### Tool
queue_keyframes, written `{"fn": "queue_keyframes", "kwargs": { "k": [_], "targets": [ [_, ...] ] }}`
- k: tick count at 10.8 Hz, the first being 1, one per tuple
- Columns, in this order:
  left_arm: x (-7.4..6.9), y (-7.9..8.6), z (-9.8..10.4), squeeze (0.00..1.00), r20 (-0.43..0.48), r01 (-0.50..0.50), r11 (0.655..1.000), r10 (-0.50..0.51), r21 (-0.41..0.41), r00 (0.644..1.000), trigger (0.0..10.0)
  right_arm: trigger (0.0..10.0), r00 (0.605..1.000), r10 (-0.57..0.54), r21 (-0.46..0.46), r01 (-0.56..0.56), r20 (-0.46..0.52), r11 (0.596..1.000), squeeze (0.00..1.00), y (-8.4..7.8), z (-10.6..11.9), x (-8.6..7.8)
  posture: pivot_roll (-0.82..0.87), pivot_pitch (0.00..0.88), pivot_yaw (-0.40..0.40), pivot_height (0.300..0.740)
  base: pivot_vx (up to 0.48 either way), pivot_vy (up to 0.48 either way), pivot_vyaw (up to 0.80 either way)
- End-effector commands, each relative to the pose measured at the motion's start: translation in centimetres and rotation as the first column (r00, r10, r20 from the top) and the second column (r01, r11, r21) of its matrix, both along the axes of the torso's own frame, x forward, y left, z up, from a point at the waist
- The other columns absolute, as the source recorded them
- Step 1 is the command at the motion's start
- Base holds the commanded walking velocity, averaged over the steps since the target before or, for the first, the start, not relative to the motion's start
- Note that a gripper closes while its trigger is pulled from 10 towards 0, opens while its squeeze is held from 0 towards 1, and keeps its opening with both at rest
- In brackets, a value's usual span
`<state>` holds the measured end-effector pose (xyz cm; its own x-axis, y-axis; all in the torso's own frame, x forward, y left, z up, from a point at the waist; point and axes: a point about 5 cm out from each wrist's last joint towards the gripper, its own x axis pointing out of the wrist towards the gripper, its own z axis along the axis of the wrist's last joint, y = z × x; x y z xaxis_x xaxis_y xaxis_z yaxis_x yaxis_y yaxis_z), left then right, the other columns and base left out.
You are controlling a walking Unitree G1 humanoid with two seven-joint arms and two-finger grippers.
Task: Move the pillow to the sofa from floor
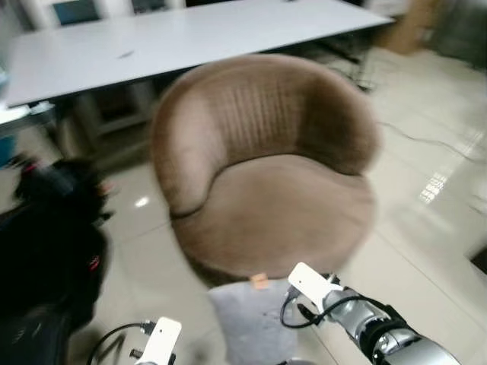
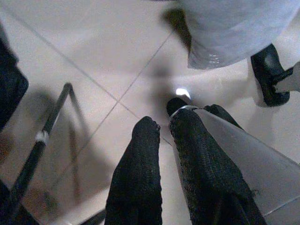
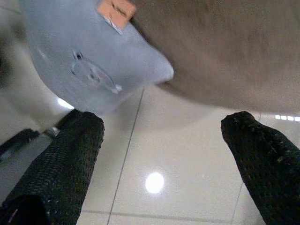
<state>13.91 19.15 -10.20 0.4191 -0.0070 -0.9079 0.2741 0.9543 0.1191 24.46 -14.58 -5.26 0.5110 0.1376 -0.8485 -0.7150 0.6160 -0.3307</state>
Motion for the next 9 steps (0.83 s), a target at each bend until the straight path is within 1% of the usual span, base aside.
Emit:
{"fn": "queue_keyframes", "kwargs": {
  "k": [1,6,7,9],
  "targets": [
    [-1.2,-0.16,-0.45,0.0,-0.05,0.019,1.0,-0.018,0.007,0.999,10.0,10.0,1.0,0.006,-0.019,-0.006,0.005,1.0,0.0,-0.37,0.11,0.15,-0.12,0.0,0.008,0.74,0.0,0.0,0.0],
    [-1.12,-0.41,-0.45,0.0,-0.041,0.019,1.0,-0.019,-0.001,0.999,10.0,10.0,1.0,0.021,-0.032,-0.02,0.009,0.999,0.0,-0.54,0.12,0.16,-0.12,0.0,0.005,0.74,0.0,0.0,0.0],
    [-1.12,-0.47,-0.45,0.0,-0.041,0.022,1.0,-0.022,-0.003,0.999,10.0,10.0,1.0,0.013,-0.005,-0.013,0.015,1.0,0.0,-0.47,0.14,0.15,-0.12,0.0,0.005,0.74,0.0,0.0,0.0],
    [-1.14,-0.49,-0.46,0.0,-0.042,0.018,1.0,-0.019,-0.007,0.999,10.0,10.0,1.0,0.008,-0.005,-0.008,0.01,1.0,0.0,-0.5,0.12,0.12,-0.12,0.0,0.005,0.74,0.0,0.0,0.0]
  ]
}}
